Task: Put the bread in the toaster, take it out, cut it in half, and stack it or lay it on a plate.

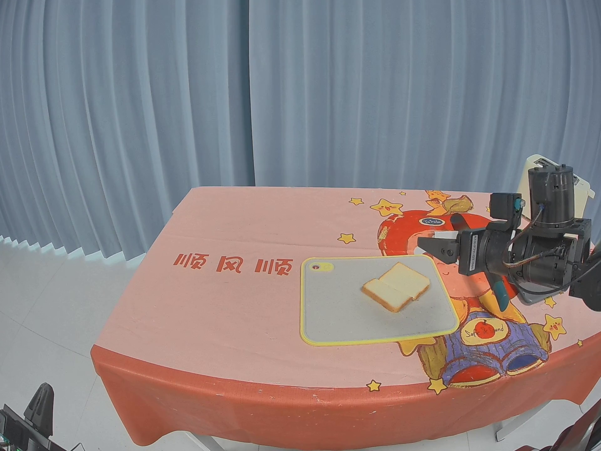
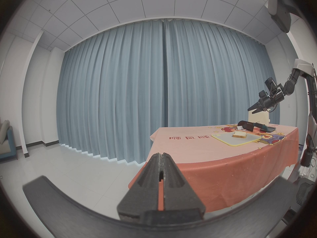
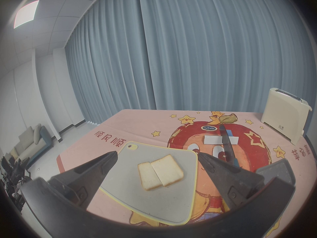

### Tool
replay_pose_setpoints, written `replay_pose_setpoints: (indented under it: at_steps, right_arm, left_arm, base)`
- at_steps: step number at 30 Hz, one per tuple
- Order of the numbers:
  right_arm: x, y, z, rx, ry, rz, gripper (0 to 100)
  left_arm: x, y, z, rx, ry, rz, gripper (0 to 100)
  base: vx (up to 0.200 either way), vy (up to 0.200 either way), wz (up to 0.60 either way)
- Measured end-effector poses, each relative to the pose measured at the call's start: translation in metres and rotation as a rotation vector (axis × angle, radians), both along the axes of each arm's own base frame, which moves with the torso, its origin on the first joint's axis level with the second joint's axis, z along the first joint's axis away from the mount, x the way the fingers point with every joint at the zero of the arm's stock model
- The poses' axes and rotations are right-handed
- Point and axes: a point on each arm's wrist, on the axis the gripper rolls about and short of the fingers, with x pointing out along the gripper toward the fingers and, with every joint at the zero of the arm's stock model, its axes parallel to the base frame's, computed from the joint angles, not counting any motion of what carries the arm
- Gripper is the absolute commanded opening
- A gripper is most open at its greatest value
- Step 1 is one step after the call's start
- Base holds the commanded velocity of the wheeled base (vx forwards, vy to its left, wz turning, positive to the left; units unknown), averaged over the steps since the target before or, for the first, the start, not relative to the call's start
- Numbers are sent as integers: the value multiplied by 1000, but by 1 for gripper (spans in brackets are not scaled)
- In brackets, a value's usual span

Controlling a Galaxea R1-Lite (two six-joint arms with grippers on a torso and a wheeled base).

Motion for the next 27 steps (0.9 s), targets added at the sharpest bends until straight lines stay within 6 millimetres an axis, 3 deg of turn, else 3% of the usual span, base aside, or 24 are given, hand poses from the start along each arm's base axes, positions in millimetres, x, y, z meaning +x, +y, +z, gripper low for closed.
replay_pose_setpoints:
  at_steps: [27]
  right_arm:
    - [21,-4,-16,-11,59,-53,100]
  left_arm:
    - [0,0,0,0,0,0,0]
  base:
    - [0,0,0]
